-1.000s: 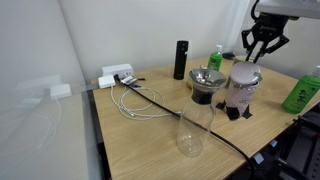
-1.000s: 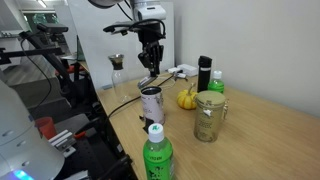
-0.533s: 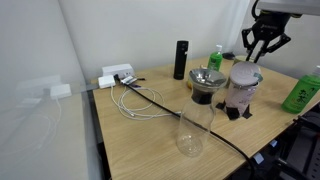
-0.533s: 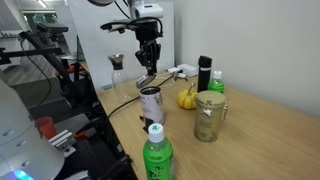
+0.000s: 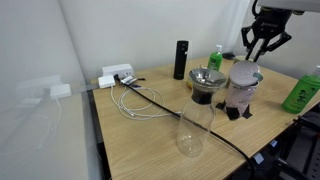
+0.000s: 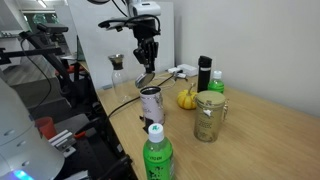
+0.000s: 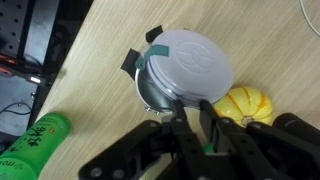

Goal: Lift the lid of the white bowl

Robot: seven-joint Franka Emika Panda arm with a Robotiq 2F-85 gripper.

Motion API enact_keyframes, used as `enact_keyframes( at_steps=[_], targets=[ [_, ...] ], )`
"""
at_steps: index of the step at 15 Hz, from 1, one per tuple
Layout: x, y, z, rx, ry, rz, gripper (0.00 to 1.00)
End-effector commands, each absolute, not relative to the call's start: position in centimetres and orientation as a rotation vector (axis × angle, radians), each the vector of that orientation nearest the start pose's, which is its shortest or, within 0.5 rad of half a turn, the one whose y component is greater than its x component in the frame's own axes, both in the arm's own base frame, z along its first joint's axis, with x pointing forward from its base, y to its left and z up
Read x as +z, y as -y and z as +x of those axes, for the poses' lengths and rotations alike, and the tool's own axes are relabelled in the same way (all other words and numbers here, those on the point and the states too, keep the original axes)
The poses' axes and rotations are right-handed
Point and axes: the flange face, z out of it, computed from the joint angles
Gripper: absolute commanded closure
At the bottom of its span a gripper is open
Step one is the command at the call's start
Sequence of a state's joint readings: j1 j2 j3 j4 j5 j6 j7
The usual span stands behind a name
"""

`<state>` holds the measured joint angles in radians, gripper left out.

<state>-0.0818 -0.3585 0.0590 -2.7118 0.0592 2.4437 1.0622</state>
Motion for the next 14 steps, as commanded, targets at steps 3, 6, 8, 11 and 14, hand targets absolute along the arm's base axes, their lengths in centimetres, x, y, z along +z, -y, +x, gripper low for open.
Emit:
enact_keyframes(
  at_steps=[3,6,8,11,14],
  targets=[
    [35.17,0.32,38.94,-0.080,-1.645,-2.589,0.94],
    [35.14,0.18,38.82,-0.074,-1.639,-2.596,0.94],
    [35.14,0.11,38.73,-0.072,-1.637,-2.598,0.94],
    [35.33,0.03,38.68,-0.074,-1.633,-2.599,0.94],
    [35.61,-0.14,38.69,-0.083,-1.626,-2.601,0.94]
  ],
)
